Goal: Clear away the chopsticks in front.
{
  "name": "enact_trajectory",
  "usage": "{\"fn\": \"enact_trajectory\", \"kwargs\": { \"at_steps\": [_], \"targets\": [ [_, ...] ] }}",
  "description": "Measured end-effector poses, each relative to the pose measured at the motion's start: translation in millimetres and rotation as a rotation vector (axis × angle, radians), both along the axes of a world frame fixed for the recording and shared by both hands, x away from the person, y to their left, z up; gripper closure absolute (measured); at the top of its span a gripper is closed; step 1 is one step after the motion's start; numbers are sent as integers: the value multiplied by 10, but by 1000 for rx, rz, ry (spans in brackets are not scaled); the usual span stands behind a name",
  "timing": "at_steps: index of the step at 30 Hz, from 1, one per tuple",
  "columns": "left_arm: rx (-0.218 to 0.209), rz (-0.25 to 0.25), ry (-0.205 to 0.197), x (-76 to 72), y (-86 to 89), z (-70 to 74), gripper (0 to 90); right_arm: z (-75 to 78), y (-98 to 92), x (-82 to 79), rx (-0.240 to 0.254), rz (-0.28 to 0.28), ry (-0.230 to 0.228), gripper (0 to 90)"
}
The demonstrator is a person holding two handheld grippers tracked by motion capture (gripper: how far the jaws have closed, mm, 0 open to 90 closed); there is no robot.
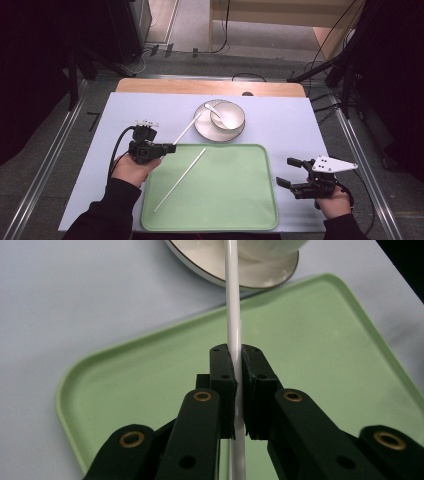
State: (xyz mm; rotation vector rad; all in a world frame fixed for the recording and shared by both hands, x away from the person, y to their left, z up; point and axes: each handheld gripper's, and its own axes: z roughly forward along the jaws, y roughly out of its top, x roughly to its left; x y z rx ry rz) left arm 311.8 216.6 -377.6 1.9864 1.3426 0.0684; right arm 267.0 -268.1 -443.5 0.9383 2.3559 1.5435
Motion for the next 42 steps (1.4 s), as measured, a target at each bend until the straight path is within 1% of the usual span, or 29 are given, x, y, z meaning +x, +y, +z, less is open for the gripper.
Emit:
{"fn": "enact_trajectory", "kwargs": {
  "at_steps": [3, 4, 6, 7, 8, 10, 11, 13, 14, 16, 17, 18, 19, 20, 22, 24, 25, 26, 29, 31, 32, 34, 35, 36, 38, 41, 42],
  "targets": [
    [-14, -9, -3, -109, -3, -18, 865, 7, 4, -14, -3, 5, -8, 168],
    [-14, -9, -3, -109, -3, -18, 865, 7, 4, -14, -3, 5, -8, 168],
    [-25, -14, -3, -181, -14, -22, 865, 12, 3, -27, -5, 5, -10, 168],
    [-21, -29, -9, -257, -35, -21, 865, 12, -1, -40, -8, 6, -11, 168],
    [-21, -29, -9, -257, -35, -21, 865, 12, -1, -40, -8, 6, -11, 168],
    [-31, -42, -10, -352, -82, -45, 864, 12, -19, -57, -5, 2, -12, 168],
    [-31, -42, -10, -352, -82, -45, 865, 12, -19, -57, -5, 2, -12, 168],
    [-31, -52, -6, -390, -124, -94, 865, 11, -29, -58, -6, -2, -16, 168],
    [-44, -65, 14, -419, -172, -154, 864, 13, -29, -58, -8, -2, -15, 168],
    [-40, -72, 19, -434, -206, -182, 864, 17, -23, -62, -9, -2, -12, 168],
    [-46, -86, 33, -463, -270, -236, 864, 24, -10, -71, -12, 2, -15, 168],
    [-46, -86, 33, -463, -270, -236, 864, 24, -10, -71, -12, 2, -15, 168],
    [-46, -98, 44, -478, -302, -263, 864, 26, -2, -77, -12, 6, -14, 168],
    [-43, -115, 62, -508, -370, -312, 864, 32, 5, -85, -16, 10, -19, 168],
    [-43, -124, 67, -522, -399, -331, 863, 36, 8, -92, -16, 9, -18, 168],
    [-72, -129, 90, -535, -434, -377, 863, 45, 15, -97, -14, 11, -24, 168],
    [-61, -130, 86, -544, -457, -403, 863, 48, 21, -100, -14, 12, -22, 168],
    [-41, -138, 86, -548, -481, -431, 863, 48, 32, -99, -19, 19, -23, 168],
    [-19, -142, 106, -550, -550, -527, 861, 49, 41, -96, -19, 21, -23, 168],
    [23, -156, 113, -535, -594, -586, 861, 47, 38, -91, -20, 21, -23, 168],
    [21, -164, 136, -507, -617, -644, 859, 45, 32, -83, -19, 18, -19, 168],
    [27, -173, 140, -496, -625, -666, 858, 39, 28, -77, -19, 17, -18, 168],
    [32, -169, 144, -493, -642, -687, 858, 37, 26, -76, -20, 17, -17, 168],
    [45, -176, 147, -488, -651, -705, 858, 37, 26, -76, -20, 17, -17, 168],
    [78, -183, 138, -494, -679, -736, 855, 35, 30, -76, -20, 20, -18, 168],
    [76, -188, 138, -493, -682, -737, 853, 36, 34, -77, -19, 22, -18, 168],
    [68, -193, 145, -491, -679, -741, 848, 35, 38, -78, -19, 23, -18, 168]
  ]
}}
